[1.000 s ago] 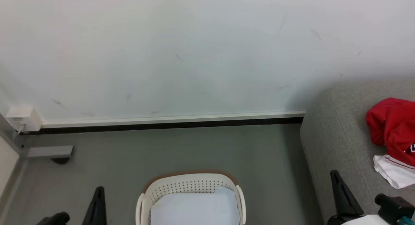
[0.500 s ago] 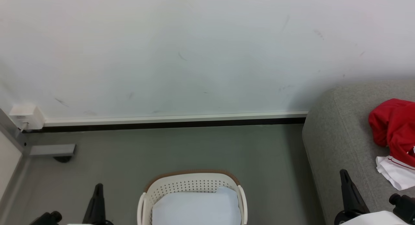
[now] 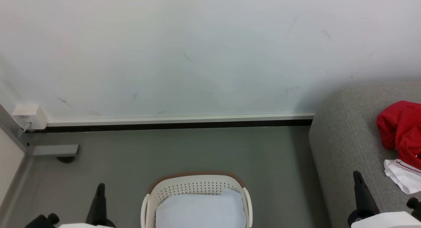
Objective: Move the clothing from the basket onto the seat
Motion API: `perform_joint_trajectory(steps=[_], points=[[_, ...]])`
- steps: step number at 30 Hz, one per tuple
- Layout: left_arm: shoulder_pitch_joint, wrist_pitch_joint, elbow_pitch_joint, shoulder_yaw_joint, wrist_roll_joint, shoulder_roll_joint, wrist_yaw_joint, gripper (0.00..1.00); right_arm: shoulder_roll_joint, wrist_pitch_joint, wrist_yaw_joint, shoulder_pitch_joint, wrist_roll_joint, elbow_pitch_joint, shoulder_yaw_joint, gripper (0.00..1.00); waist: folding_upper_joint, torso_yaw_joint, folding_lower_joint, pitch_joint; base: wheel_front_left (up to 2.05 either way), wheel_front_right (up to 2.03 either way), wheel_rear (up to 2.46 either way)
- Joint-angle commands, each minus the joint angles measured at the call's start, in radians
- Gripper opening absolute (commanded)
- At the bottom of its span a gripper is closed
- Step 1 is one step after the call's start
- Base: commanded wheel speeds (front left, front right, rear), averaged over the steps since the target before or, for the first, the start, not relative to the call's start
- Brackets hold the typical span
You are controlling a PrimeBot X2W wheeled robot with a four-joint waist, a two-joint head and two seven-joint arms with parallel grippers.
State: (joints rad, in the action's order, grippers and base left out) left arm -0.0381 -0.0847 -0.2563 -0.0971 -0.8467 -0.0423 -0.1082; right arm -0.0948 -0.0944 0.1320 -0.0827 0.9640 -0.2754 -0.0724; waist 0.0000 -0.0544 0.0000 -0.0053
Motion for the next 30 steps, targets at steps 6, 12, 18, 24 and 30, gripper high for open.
perform_joint_trajectory(steps=[6,12,18,24,30], points=[[-0.028,0.023,0.013,-0.007,-0.094,-0.007,-0.008,0.00,0.001,0.021,-0.001,-0.026,0.080,0.017,0.023,0.00,0.0000,0.004,0.0000,0.001,0.00,0.00,0.00],[-0.033,0.042,0.013,-0.009,-0.166,-0.007,-0.009,0.00,0.004,0.040,-0.001,-0.027,0.141,0.019,0.039,0.00,0.0000,0.008,0.0000,0.001,0.00,0.00,0.00],[-0.039,0.059,0.013,-0.010,-0.232,-0.008,-0.011,0.00,0.008,0.057,-0.001,-0.027,0.199,0.020,0.054,0.00,0.0000,0.012,0.0000,0.002,0.00,0.00,0.00],[-0.043,0.076,0.013,-0.011,-0.295,-0.008,-0.013,0.00,0.011,0.074,-0.001,-0.028,0.253,0.022,0.069,0.00,0.0000,0.016,0.0000,0.002,0.00,0.00,0.00],[-0.048,0.093,0.013,-0.012,-0.355,-0.009,-0.014,0.00,0.014,0.090,-0.001,-0.028,0.304,0.023,0.082,0.00,0.0000,0.020,0.0000,0.003,0.00,0.00,0.00]])
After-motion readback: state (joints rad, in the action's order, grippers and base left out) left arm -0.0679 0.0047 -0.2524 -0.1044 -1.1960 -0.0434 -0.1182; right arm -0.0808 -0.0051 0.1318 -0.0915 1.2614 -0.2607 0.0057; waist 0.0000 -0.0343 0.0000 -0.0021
